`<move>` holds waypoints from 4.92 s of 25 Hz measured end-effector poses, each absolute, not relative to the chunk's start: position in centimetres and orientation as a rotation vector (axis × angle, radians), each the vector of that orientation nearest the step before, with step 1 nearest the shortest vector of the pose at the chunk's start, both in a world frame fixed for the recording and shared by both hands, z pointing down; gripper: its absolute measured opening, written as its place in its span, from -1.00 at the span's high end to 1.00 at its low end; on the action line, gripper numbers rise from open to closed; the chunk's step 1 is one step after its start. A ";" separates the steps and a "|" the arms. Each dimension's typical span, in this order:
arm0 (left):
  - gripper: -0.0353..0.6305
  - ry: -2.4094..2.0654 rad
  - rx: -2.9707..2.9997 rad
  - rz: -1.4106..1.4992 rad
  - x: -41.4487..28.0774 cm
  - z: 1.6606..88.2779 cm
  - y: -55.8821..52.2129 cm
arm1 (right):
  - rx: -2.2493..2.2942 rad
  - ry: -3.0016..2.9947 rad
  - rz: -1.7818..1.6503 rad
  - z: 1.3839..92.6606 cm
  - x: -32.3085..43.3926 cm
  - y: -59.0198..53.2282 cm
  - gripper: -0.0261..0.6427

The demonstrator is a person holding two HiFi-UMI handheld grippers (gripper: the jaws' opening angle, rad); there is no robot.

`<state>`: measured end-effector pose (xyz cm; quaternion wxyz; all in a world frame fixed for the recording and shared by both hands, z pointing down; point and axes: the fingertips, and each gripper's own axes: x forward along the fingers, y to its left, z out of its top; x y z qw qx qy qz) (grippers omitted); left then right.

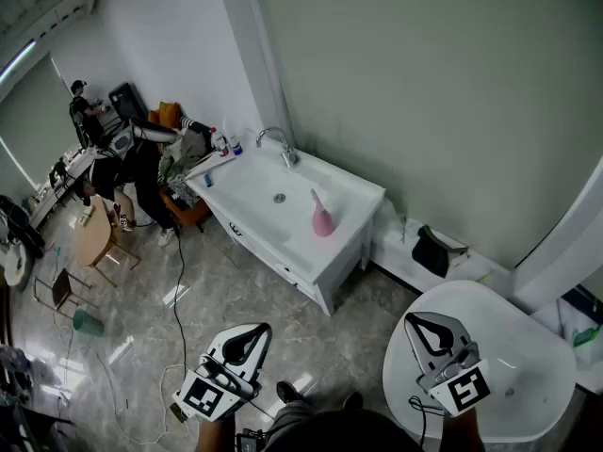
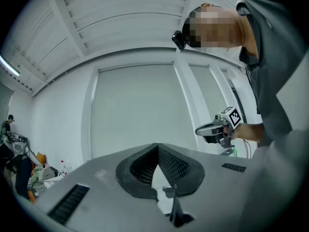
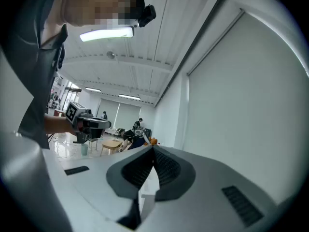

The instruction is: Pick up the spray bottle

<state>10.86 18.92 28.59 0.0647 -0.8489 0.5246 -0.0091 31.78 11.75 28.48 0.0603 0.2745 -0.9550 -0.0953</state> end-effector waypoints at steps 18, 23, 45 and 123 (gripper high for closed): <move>0.89 1.591 -2.581 -0.010 10.1 29.2 19.7 | 0.844 -2.879 -0.311 28.7 30.6 12.9 0.89; 0.89 1.572 -2.605 -0.004 8.9 29.5 20.3 | 0.878 -2.872 -0.315 28.4 29.4 13.6 0.89; 0.89 1.419 -2.668 0.008 -3.9 30.5 20.6 | 1.026 -2.746 -0.360 26.9 15.9 14.8 0.89; 0.89 1.454 -2.788 0.093 -11.1 33.9 6.9 | 0.936 -2.666 -0.245 31.0 6.0 -0.5 0.89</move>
